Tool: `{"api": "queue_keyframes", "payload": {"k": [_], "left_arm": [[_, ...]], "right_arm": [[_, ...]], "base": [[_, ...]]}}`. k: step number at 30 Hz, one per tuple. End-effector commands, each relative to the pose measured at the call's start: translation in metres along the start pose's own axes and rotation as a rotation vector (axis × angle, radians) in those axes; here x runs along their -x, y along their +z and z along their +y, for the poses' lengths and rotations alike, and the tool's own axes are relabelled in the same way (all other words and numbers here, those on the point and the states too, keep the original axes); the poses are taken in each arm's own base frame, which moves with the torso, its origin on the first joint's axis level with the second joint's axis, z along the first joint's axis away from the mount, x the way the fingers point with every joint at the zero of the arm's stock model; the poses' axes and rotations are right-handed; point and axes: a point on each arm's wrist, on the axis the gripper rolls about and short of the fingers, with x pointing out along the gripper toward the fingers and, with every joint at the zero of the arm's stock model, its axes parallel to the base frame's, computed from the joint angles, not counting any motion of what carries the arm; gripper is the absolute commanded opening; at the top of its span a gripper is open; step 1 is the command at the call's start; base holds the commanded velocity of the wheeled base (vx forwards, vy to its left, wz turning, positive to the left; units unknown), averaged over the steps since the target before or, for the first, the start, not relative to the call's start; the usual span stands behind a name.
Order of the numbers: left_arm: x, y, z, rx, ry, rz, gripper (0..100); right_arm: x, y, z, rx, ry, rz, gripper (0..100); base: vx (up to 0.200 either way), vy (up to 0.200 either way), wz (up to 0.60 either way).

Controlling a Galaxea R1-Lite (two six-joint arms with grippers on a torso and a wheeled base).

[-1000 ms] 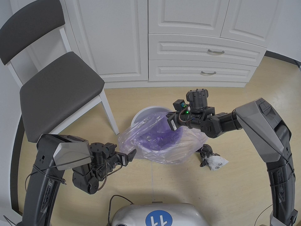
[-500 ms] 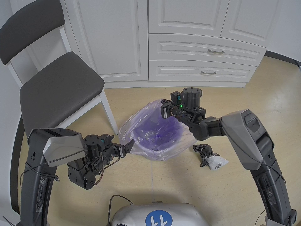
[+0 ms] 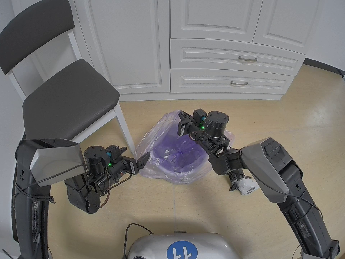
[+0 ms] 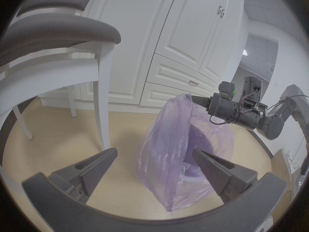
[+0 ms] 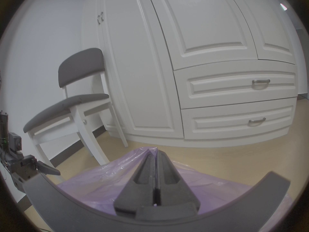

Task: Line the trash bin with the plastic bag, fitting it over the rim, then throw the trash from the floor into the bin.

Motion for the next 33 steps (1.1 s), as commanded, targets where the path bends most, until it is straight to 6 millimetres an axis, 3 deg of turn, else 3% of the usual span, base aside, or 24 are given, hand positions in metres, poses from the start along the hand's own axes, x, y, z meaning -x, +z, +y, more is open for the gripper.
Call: {"api": "queue_keyframes", "payload": {"k": [1, 6, 7, 11, 17, 19, 22, 26, 31, 33], "left_arm": [[0.004, 0.011, -0.004, -0.007, -0.008, -0.022, 100], [0.003, 0.010, -0.004, -0.007, -0.009, -0.021, 100], [0.003, 0.010, -0.004, -0.007, -0.009, -0.021, 100], [0.003, 0.010, -0.006, -0.006, -0.014, -0.020, 100], [0.000, 0.008, -0.021, 0.002, -0.043, -0.019, 100], [-0.002, 0.008, -0.026, 0.006, -0.053, -0.023, 100], [-0.005, 0.013, -0.045, 0.036, -0.031, -0.049, 100], [-0.012, 0.016, -0.060, 0.042, 0.011, -0.059, 100], [-0.030, 0.026, -0.061, 0.087, 0.114, -0.052, 100], [-0.030, 0.026, -0.061, 0.087, 0.114, -0.052, 100]], "right_arm": [[0.000, 0.008, 0.010, -0.003, 0.019, -0.058, 0], [0.000, 0.004, 0.014, -0.002, 0.021, -0.064, 0], [0.000, 0.004, 0.013, -0.002, 0.020, -0.061, 100], [0.000, 0.008, 0.011, -0.005, 0.011, -0.061, 100], [0.005, 0.044, -0.003, -0.011, -0.014, -0.074, 100], [0.015, 0.046, -0.002, -0.014, -0.017, 0.001, 100], [0.052, 0.056, 0.002, -0.056, -0.011, 0.268, 100], [0.075, 0.064, 0.002, -0.181, -0.043, 0.343, 100], [0.108, 0.060, -0.029, -0.188, -0.154, 0.406, 100], [0.108, 0.060, -0.029, -0.188, -0.154, 0.406, 100]], "base": [[0.000, 0.000, 0.00], [0.000, 0.000, 0.00], [0.000, 0.000, 0.00], [0.000, 0.000, 0.00], [0.000, 0.000, 0.00], [0.000, 0.000, 0.00], [0.000, 0.000, 0.00], [0.000, 0.000, 0.00], [0.000, 0.000, 0.00], [0.000, 0.000, 0.00]]}}
